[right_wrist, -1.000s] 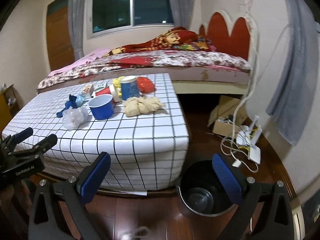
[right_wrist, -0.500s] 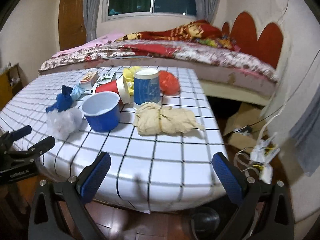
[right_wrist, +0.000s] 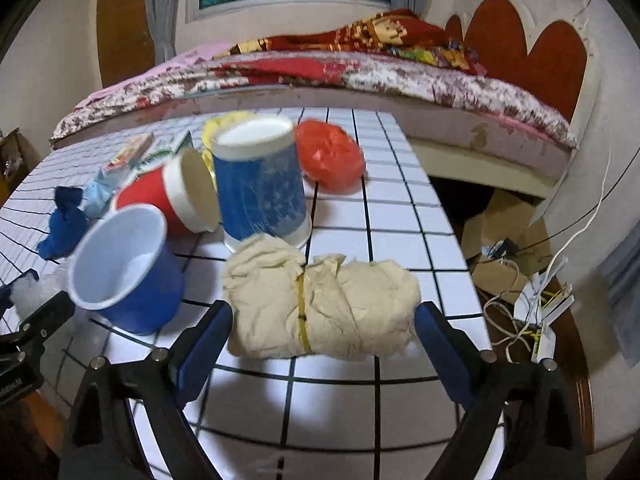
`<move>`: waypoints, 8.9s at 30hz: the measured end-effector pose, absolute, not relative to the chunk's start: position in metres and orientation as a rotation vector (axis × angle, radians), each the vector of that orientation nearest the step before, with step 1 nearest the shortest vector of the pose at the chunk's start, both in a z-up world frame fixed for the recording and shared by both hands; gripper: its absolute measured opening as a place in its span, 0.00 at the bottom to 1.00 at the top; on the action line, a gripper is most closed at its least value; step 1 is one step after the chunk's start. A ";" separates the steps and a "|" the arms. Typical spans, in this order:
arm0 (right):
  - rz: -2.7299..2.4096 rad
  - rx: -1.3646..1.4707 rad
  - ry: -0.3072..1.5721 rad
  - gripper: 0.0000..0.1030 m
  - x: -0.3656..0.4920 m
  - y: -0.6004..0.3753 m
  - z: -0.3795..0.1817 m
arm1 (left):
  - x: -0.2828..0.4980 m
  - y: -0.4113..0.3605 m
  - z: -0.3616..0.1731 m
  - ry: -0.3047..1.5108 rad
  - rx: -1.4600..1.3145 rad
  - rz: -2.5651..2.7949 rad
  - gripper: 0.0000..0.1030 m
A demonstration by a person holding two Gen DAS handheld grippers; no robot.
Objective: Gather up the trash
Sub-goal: 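Grasp the clear plastic bag with the left tool while the right tool grasps the beige cloth bundle, then carry both items over the black bin and open both tools to drop them, then move both tools back toward the table, then grasp the blue sock with the left tool while the right tool grasps the blue bowl, then carry the sock and bowl over the black bin and release both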
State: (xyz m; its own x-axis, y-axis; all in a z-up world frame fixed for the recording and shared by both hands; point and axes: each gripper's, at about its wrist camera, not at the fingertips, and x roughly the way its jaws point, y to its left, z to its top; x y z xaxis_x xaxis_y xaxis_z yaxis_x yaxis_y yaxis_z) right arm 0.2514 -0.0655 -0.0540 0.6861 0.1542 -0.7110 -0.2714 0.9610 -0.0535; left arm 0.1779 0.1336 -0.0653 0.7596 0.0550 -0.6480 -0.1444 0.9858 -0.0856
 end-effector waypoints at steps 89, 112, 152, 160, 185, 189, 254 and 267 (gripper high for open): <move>0.184 -0.048 1.001 0.67 0.137 -0.362 -0.182 | 0.149 -0.197 -0.152 0.957 0.023 -0.655 0.95; 0.021 -0.060 0.976 0.99 0.099 -0.343 -0.149 | 0.101 -0.101 -0.134 0.897 0.046 -0.338 0.99; 0.362 -0.085 0.698 0.99 0.136 -0.095 -0.043 | 0.086 0.132 -0.050 0.659 -0.080 0.158 0.99; 0.474 -0.111 0.704 0.99 0.190 -0.016 -0.039 | 0.111 0.201 -0.047 0.641 -0.130 0.260 0.99; 0.405 -0.139 0.776 0.92 0.262 0.044 -0.063 | 0.233 0.241 -0.064 0.765 -0.184 0.177 0.72; 0.421 -0.136 0.789 0.76 0.262 0.046 -0.063 | 0.234 0.241 -0.068 0.796 -0.205 0.144 0.47; 0.091 0.001 0.728 0.75 0.104 -0.280 -0.058 | 0.110 -0.071 -0.055 0.705 0.063 -0.434 0.45; 0.033 -0.006 0.789 0.75 0.085 -0.330 -0.077 | 0.103 -0.137 -0.076 0.761 0.112 -0.603 0.45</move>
